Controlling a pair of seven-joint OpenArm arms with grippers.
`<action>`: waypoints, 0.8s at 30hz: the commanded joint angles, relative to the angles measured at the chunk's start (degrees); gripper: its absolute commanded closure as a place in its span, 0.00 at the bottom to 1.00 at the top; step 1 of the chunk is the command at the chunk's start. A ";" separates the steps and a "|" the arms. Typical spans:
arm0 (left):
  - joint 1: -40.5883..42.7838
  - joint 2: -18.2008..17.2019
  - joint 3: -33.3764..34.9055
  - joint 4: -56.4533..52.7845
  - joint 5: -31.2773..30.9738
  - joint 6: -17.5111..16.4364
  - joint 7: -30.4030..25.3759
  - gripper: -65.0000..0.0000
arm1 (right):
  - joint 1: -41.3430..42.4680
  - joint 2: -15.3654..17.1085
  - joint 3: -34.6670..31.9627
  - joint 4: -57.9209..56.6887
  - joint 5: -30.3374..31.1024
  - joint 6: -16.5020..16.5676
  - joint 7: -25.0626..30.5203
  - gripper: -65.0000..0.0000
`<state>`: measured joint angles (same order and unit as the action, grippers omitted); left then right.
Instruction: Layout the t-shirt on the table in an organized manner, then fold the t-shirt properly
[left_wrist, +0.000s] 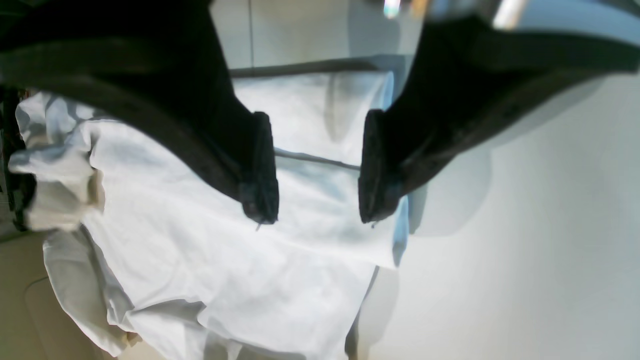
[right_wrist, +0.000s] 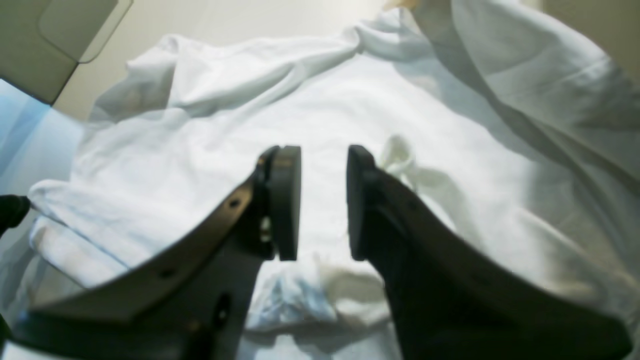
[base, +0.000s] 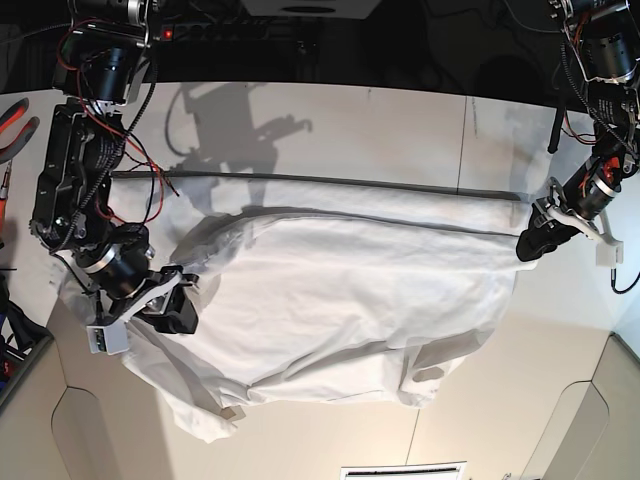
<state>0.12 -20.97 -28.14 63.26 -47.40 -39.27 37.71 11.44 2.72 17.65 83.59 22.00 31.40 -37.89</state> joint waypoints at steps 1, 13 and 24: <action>-0.74 -1.11 -0.26 0.81 -1.22 -0.73 -0.57 0.54 | 1.27 0.28 -0.04 0.83 0.92 0.07 1.68 0.75; -0.72 -1.11 -0.26 0.81 -1.22 -0.73 -0.20 0.54 | 0.48 0.09 15.23 5.16 3.82 -0.35 -4.02 1.00; -0.72 -1.11 -0.26 0.81 -1.70 -0.73 -0.20 0.54 | -5.68 -1.95 25.16 -0.09 3.48 -7.21 1.36 1.00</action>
<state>0.12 -20.97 -28.14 63.26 -47.79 -39.27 38.15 4.62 0.14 42.87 82.48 24.51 23.75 -37.89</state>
